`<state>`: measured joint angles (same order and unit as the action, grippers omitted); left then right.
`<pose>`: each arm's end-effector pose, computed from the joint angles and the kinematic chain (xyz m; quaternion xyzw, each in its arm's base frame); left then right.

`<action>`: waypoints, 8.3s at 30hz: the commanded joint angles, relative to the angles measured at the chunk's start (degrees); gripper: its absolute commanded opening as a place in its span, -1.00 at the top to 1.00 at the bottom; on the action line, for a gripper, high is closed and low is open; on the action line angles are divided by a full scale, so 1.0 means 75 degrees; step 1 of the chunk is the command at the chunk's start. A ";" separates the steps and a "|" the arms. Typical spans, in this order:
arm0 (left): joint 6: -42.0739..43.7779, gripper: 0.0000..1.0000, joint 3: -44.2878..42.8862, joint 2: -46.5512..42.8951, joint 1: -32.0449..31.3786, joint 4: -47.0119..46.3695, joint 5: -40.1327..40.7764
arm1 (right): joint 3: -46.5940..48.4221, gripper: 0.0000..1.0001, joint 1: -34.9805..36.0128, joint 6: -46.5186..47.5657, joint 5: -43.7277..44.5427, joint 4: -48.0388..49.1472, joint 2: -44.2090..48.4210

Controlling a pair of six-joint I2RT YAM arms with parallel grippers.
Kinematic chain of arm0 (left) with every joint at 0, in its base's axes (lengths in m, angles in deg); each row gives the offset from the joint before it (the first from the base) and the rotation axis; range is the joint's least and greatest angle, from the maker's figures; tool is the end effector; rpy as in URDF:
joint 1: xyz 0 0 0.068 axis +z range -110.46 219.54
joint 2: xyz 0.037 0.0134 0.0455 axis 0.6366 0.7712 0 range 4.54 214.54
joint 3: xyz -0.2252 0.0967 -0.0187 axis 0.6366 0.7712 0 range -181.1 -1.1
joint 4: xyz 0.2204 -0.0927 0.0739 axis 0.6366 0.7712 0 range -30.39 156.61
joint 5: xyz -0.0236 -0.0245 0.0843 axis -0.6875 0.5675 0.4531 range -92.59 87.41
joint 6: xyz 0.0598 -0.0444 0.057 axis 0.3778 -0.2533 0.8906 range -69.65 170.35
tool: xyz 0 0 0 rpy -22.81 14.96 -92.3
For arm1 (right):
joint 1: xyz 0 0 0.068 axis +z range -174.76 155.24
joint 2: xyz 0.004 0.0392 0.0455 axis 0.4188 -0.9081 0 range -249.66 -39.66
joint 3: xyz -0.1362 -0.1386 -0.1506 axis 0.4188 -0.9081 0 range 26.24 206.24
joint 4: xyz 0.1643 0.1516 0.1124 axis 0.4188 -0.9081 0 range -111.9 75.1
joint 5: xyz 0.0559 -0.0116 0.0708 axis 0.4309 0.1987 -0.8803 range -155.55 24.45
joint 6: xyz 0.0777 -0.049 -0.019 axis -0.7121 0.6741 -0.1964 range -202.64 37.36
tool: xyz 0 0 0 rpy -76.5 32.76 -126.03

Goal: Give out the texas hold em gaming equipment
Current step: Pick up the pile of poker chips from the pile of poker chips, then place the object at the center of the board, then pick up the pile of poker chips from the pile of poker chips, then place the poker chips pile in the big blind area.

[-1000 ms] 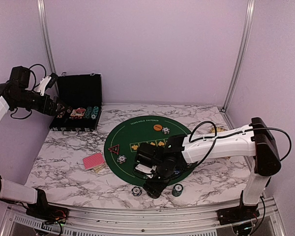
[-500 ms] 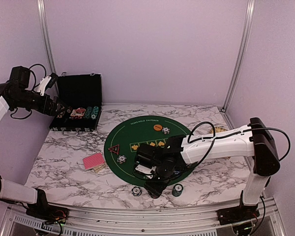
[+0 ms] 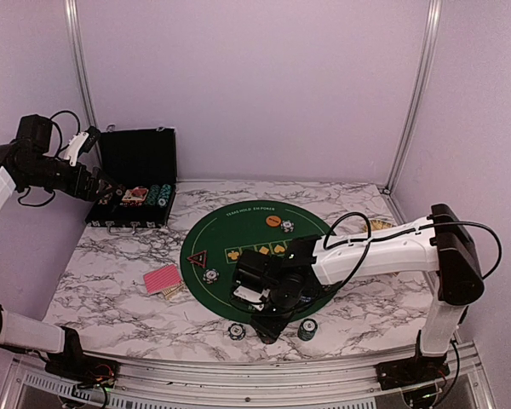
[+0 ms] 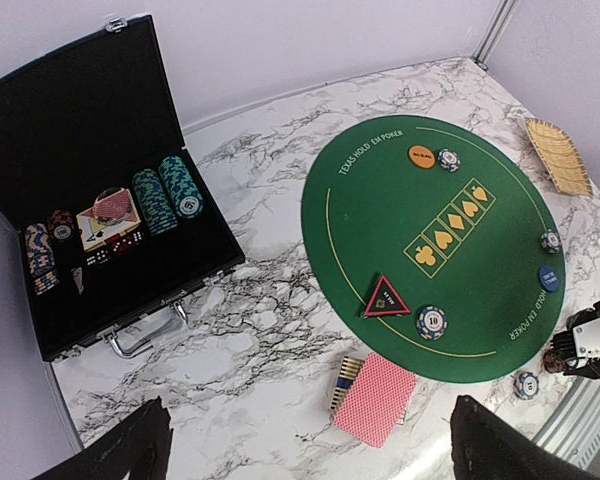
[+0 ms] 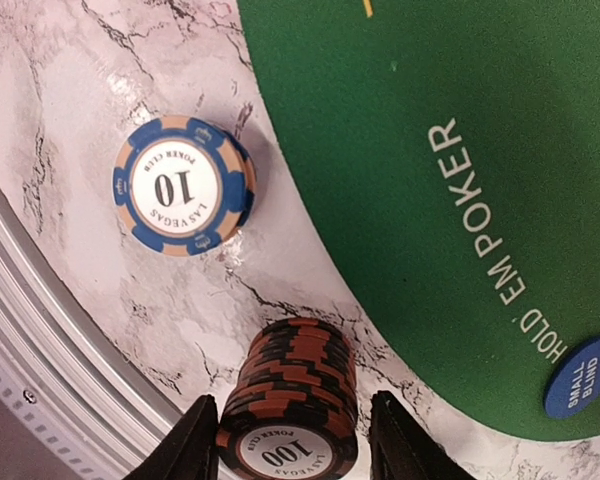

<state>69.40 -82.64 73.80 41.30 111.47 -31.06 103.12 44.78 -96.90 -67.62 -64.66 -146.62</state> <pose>0.2668 -0.0321 0.3479 0.2354 0.8512 -0.1442 0.4463 0.1190 0.3277 0.1183 -0.4634 0.8815 0.0725 0.0539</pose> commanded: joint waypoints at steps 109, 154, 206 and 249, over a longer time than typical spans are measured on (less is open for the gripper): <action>0.0165 -0.98 -0.0054 -0.0225 -0.0035 0.0290 -0.0240 | 0.0717 -0.68 0.0166 -0.0362 0.0086 -0.0701 0.0378; 0.0148 -0.98 -0.0179 -0.0188 -0.0047 0.0375 -0.0287 | -0.0144 -0.12 0.0071 -0.0337 0.0240 0.0248 -0.0182; 0.0210 -0.98 -0.0144 -0.0291 -0.0049 0.0430 -0.0260 | 0.2815 0.64 -0.3331 0.0518 0.1838 -0.0095 -0.0934; 0.0322 -0.98 -0.0191 -0.0332 -0.0042 0.0547 -0.0189 | 0.4042 -0.14 -0.5639 0.0463 0.1409 0.0916 -0.3465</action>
<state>71.19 -82.68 72.62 41.19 114.00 -32.13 133.57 2.68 -93.27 -57.08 -58.87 -171.73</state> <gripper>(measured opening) 0.989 0.493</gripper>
